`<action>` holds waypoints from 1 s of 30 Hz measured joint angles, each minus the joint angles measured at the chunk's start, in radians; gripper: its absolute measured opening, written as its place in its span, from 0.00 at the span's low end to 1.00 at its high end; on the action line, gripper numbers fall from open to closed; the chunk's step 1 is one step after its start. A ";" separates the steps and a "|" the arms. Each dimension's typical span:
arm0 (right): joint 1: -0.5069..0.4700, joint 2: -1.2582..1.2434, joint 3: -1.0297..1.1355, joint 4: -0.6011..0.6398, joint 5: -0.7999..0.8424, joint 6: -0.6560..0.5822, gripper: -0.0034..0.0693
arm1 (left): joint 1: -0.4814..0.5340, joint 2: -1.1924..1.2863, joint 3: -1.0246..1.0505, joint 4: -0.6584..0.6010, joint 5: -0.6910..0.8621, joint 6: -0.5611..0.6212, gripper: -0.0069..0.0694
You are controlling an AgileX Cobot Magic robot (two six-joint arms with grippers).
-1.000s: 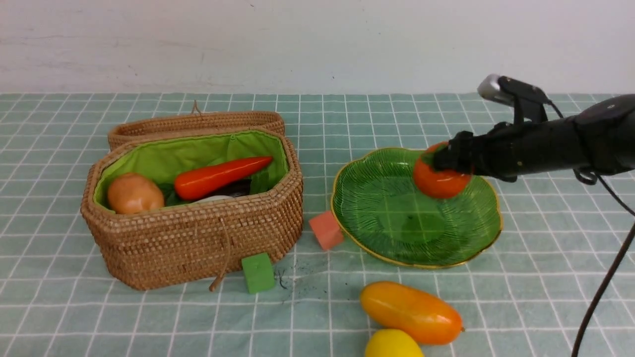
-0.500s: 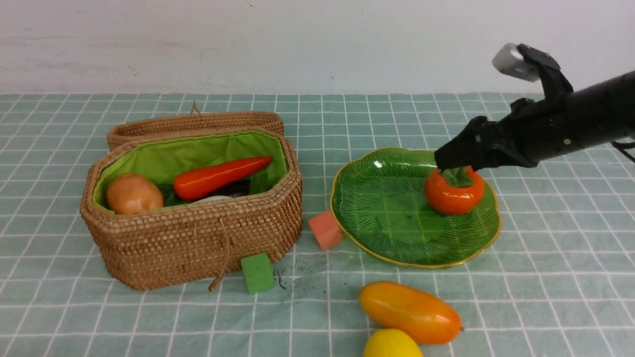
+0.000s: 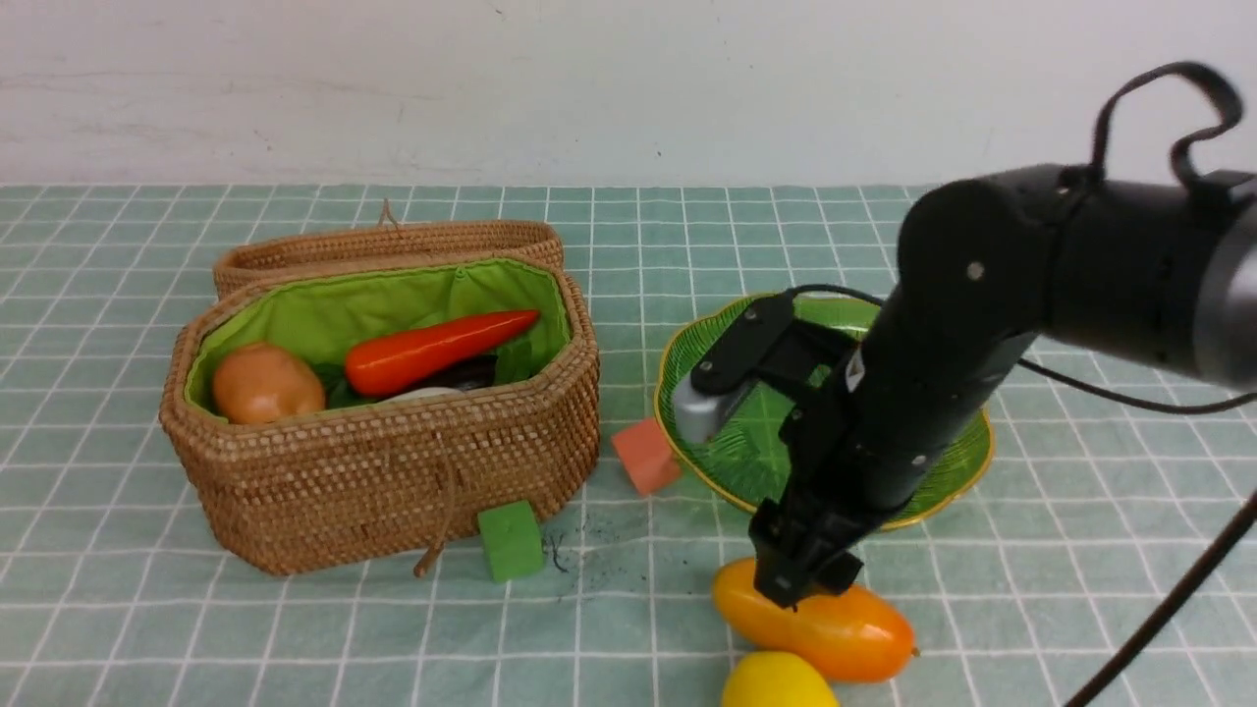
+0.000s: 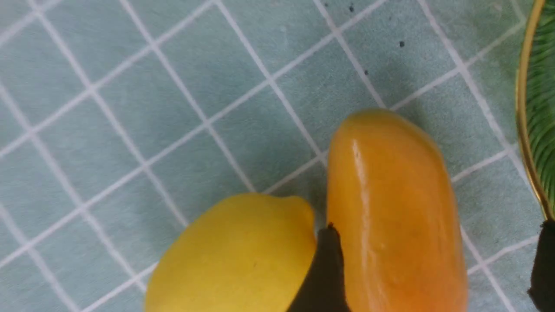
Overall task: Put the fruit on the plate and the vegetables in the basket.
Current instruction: Use the right arm to grab a mango and put it into the right plate
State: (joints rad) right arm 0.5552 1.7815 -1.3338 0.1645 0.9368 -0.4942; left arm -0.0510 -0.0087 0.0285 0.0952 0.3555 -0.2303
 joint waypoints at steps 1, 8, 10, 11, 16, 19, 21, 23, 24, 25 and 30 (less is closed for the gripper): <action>0.006 0.015 0.000 -0.012 -0.005 0.012 0.85 | 0.000 0.000 0.000 0.000 0.000 0.000 0.28; 0.010 0.128 0.000 -0.047 -0.020 0.038 0.85 | 0.000 0.000 0.000 0.000 0.000 0.000 0.28; 0.010 0.138 0.000 -0.047 -0.022 0.038 0.84 | 0.000 0.000 0.000 0.000 0.000 0.000 0.28; 0.010 0.144 0.000 -0.048 -0.022 0.038 0.80 | 0.000 0.000 0.000 0.001 0.000 0.000 0.29; 0.010 0.144 -0.042 -0.046 0.042 0.038 0.76 | 0.000 0.000 0.000 0.001 0.000 0.000 0.29; 0.010 0.139 -0.130 -0.018 0.099 0.038 0.76 | 0.000 0.000 0.000 0.001 0.000 0.000 0.29; 0.005 0.131 -0.208 -0.002 0.100 0.038 0.76 | 0.000 0.000 0.000 0.001 0.000 0.000 0.30; -0.010 0.125 -0.273 0.008 0.071 0.041 0.76 | 0.000 0.000 0.000 0.001 0.000 0.000 0.30; -0.032 0.125 -0.319 0.012 0.011 0.058 0.76 | 0.000 0.000 0.000 0.001 0.000 0.000 0.30; -0.049 0.126 -0.339 0.013 -0.033 0.071 0.76 | 0.000 0.000 0.000 0.001 0.000 0.000 0.30; -0.171 0.199 -0.375 0.042 -0.297 0.228 0.76 | 0.000 0.000 0.000 0.001 0.000 0.000 0.31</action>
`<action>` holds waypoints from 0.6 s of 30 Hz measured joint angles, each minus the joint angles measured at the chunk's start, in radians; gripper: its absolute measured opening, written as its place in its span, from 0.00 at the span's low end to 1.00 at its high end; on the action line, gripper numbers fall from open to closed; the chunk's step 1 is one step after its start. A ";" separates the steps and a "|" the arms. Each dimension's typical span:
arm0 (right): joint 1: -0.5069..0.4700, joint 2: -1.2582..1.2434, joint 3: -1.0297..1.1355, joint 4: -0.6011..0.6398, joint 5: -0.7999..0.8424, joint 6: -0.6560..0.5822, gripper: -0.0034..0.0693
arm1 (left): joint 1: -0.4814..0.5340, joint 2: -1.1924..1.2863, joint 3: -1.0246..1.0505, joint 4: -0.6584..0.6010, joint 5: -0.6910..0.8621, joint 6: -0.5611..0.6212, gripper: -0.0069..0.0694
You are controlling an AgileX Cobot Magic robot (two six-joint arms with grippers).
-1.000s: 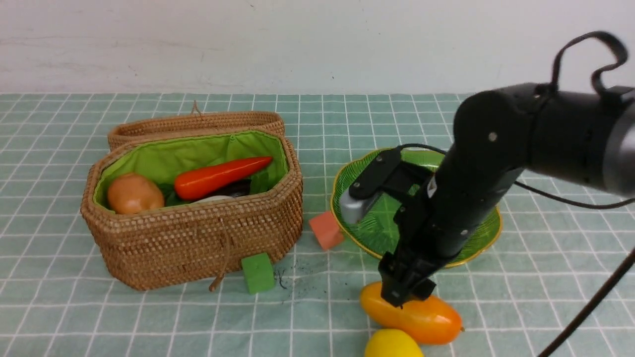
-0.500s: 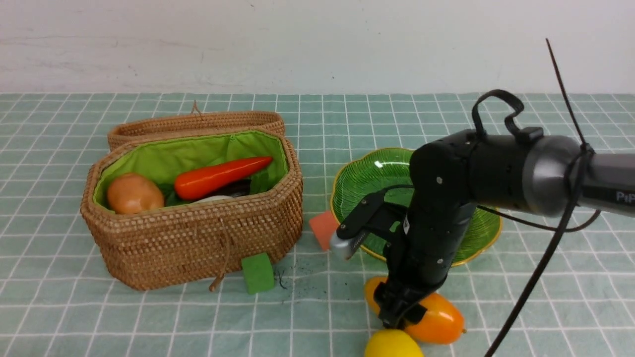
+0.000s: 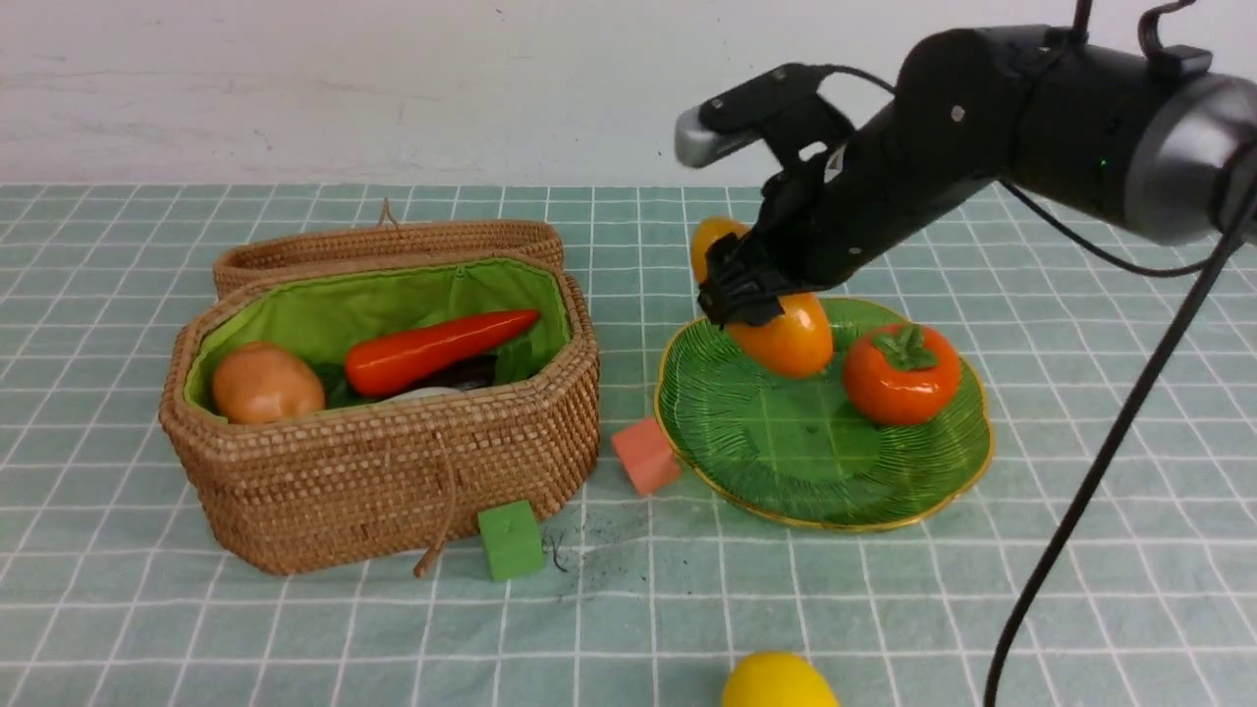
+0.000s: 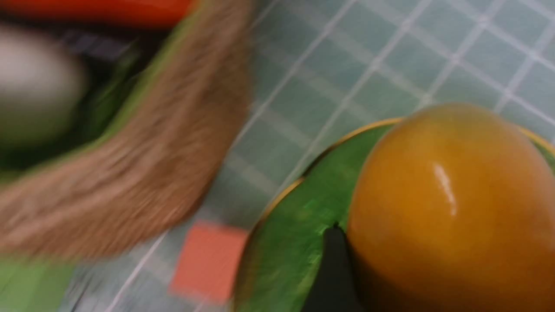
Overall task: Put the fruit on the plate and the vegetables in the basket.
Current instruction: Use the right arm to grab a mango and put it into the right plate
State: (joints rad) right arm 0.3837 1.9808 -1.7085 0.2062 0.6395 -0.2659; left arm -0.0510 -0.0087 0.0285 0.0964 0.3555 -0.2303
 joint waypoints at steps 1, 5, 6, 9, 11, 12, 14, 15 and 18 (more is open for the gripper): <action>-0.015 0.026 0.000 0.012 -0.021 0.028 0.76 | 0.000 0.000 0.000 0.000 0.000 0.000 0.31; -0.059 0.119 0.001 0.052 -0.052 0.074 0.76 | 0.000 0.000 0.000 0.000 0.000 0.000 0.32; -0.063 0.133 0.002 0.058 -0.052 0.077 0.76 | 0.000 0.000 0.000 0.000 0.000 0.000 0.32; -0.065 0.153 0.004 0.068 -0.047 0.083 0.76 | 0.000 0.000 0.000 0.000 0.000 0.000 0.32; -0.064 0.150 0.004 0.082 -0.037 0.085 0.82 | 0.000 0.000 0.000 0.000 0.000 0.000 0.32; -0.064 0.144 0.004 0.085 -0.026 0.086 0.88 | 0.000 0.000 0.000 0.000 0.000 0.000 0.33; -0.064 0.128 0.004 0.089 0.009 0.086 0.95 | 0.000 0.000 0.000 0.000 0.000 0.000 0.33; -0.064 0.118 0.004 0.089 0.033 0.086 0.97 | 0.000 0.000 0.000 0.001 0.000 0.000 0.33; -0.064 0.068 0.006 0.089 0.136 0.089 0.97 | 0.000 0.000 0.000 0.002 0.000 0.000 0.33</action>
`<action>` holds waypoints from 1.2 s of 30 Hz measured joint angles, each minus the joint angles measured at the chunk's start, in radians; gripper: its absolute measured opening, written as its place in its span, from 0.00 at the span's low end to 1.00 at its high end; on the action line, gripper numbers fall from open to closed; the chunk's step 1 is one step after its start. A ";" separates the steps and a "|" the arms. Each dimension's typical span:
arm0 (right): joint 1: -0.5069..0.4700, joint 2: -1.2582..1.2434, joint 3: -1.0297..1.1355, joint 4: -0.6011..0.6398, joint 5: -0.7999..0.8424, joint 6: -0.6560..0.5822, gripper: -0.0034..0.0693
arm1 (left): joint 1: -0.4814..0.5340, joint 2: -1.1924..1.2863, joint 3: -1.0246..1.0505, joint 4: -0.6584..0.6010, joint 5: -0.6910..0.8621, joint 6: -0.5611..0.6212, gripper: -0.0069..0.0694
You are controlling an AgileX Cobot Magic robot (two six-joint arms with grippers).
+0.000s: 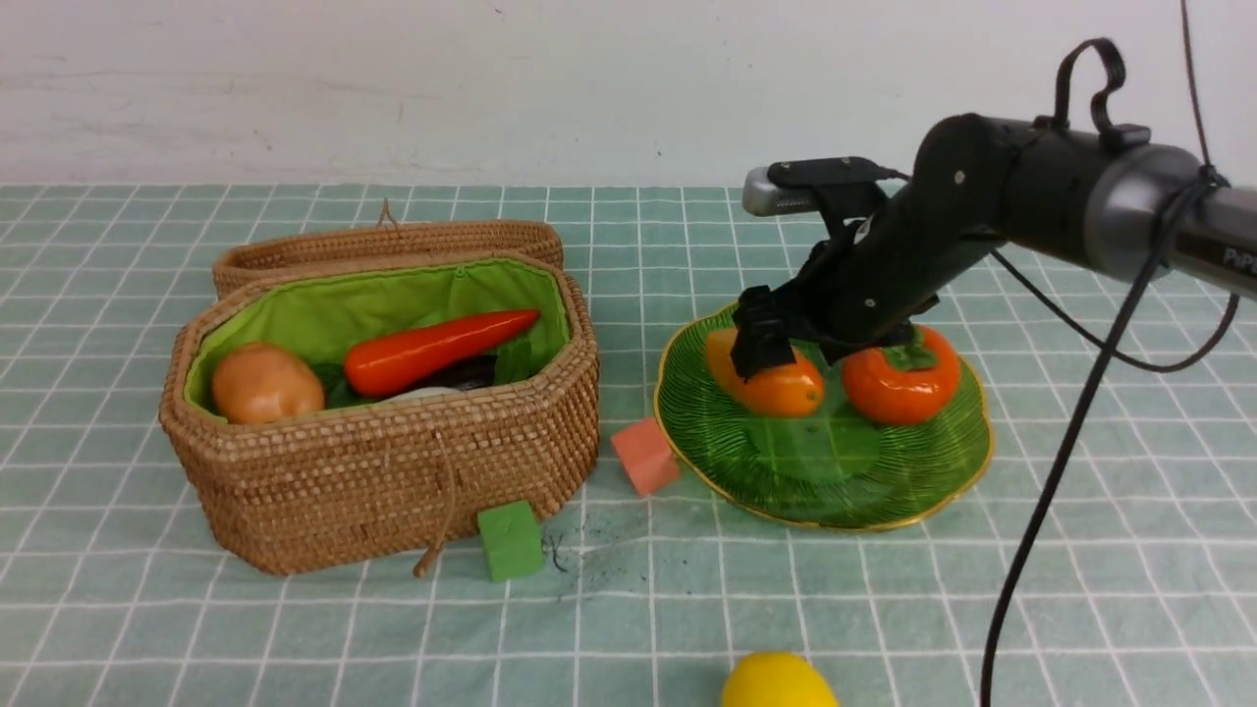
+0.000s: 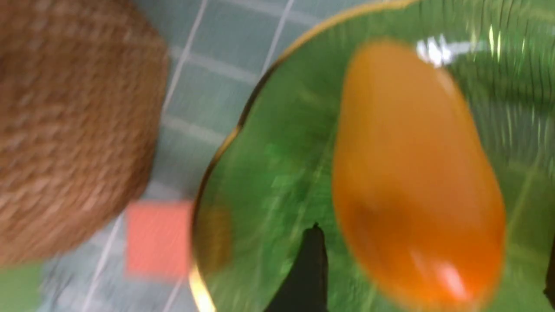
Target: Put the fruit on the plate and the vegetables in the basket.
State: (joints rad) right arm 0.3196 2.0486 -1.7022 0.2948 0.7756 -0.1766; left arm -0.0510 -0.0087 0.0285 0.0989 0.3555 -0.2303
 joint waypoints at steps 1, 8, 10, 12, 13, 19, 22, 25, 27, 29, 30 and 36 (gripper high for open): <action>0.002 -0.023 0.005 0.001 0.042 0.005 0.97 | 0.000 0.000 0.000 0.000 0.000 0.000 0.34; 0.108 -0.211 0.197 0.008 0.192 0.038 0.94 | 0.000 0.000 0.000 0.000 0.000 0.000 0.35; 0.178 -0.271 0.300 0.005 0.200 0.048 0.93 | 0.000 0.000 0.000 0.000 0.000 0.000 0.35; 0.247 -0.324 0.414 -0.005 0.199 0.083 0.92 | 0.000 0.000 0.000 0.000 0.000 0.000 0.35; 0.268 -0.342 0.455 -0.010 0.195 0.101 0.92 | 0.000 0.000 0.000 0.001 0.000 0.000 0.36; 0.317 -0.370 0.606 -0.017 0.109 0.167 0.92 | 0.000 0.000 0.000 0.001 0.000 0.000 0.36; 0.318 -0.358 0.650 -0.002 0.022 0.169 0.90 | 0.000 0.000 0.000 0.001 0.000 0.000 0.37; 0.318 -0.348 0.653 -0.001 0.003 0.163 0.87 | 0.000 0.000 0.000 0.001 0.000 0.000 0.37; 0.313 -0.348 0.650 0.000 0.010 0.127 0.81 | 0.000 0.000 0.000 0.001 0.000 0.000 0.38; 0.304 -0.347 0.646 0.006 0.027 0.104 0.81 | 0.000 0.000 0.000 0.001 0.000 0.000 0.38; 0.284 -0.344 0.630 0.026 0.065 0.076 0.78 | 0.000 0.000 0.000 0.001 0.000 0.000 0.38; 0.169 -0.344 0.516 0.078 0.182 0.010 0.24 | 0.000 0.000 0.000 0.001 0.000 0.000 0.39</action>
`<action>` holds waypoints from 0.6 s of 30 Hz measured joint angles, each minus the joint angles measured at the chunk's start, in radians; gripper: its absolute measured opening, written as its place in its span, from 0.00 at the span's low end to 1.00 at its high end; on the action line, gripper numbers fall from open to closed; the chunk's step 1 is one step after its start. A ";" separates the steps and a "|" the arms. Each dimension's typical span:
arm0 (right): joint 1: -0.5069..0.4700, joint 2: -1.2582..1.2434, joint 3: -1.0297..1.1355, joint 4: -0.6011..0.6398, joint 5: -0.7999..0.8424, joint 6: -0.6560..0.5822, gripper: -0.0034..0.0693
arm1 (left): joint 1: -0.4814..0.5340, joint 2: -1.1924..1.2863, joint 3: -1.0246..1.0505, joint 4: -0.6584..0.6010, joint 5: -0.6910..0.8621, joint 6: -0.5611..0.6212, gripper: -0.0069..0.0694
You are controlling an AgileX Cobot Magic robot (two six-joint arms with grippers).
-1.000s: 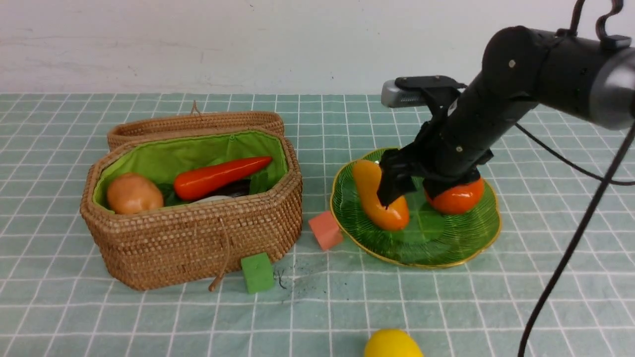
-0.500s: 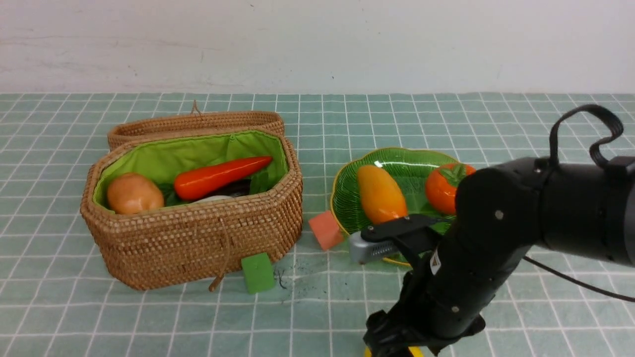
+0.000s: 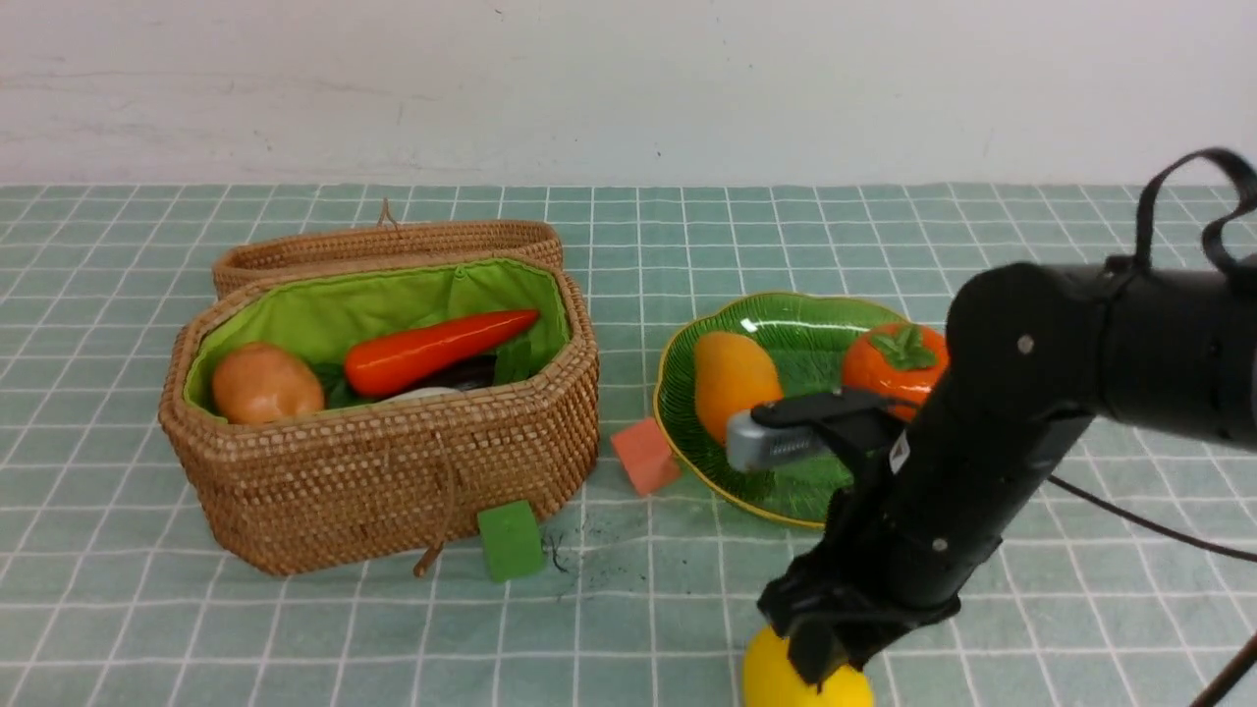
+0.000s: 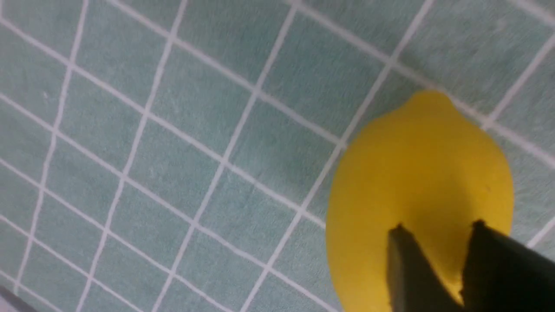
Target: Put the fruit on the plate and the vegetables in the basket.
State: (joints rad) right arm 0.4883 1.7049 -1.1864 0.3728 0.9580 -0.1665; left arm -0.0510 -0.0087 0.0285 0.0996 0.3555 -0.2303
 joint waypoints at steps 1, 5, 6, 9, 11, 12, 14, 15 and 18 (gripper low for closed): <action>-0.023 -0.001 -0.030 0.006 0.002 -0.009 0.13 | 0.000 0.000 0.000 0.000 0.000 0.000 0.39; -0.094 -0.001 -0.114 0.005 -0.040 -0.014 0.03 | 0.000 0.000 0.000 0.000 0.000 0.000 0.40; -0.124 0.002 -0.137 0.004 -0.082 -0.016 0.03 | 0.000 0.000 0.000 0.000 0.000 0.000 0.40; -0.171 0.019 -0.160 0.003 -0.191 -0.017 0.03 | 0.000 0.000 0.000 0.000 0.000 0.000 0.40; -0.179 0.030 -0.161 -0.012 -0.180 -0.024 0.04 | 0.000 0.000 0.000 0.000 0.000 0.000 0.40; -0.179 0.030 -0.161 -0.019 -0.158 -0.031 0.05 | 0.000 0.000 0.000 0.000 0.000 0.000 0.40; -0.176 0.024 -0.161 -0.025 -0.081 -0.039 0.10 | 0.000 0.000 0.000 0.000 0.000 0.000 0.40; -0.174 0.011 -0.160 -0.030 -0.017 -0.039 0.16 | 0.000 0.000 0.000 0.000 0.000 0.000 0.40; -0.172 -0.044 -0.144 -0.040 0.060 -0.025 0.33 | 0.000 0.000 0.000 0.000 0.000 0.000 0.40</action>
State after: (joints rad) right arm 0.3165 1.6609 -1.3305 0.3326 1.0183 -0.1912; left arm -0.0510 -0.0087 0.0285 0.0996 0.3555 -0.2303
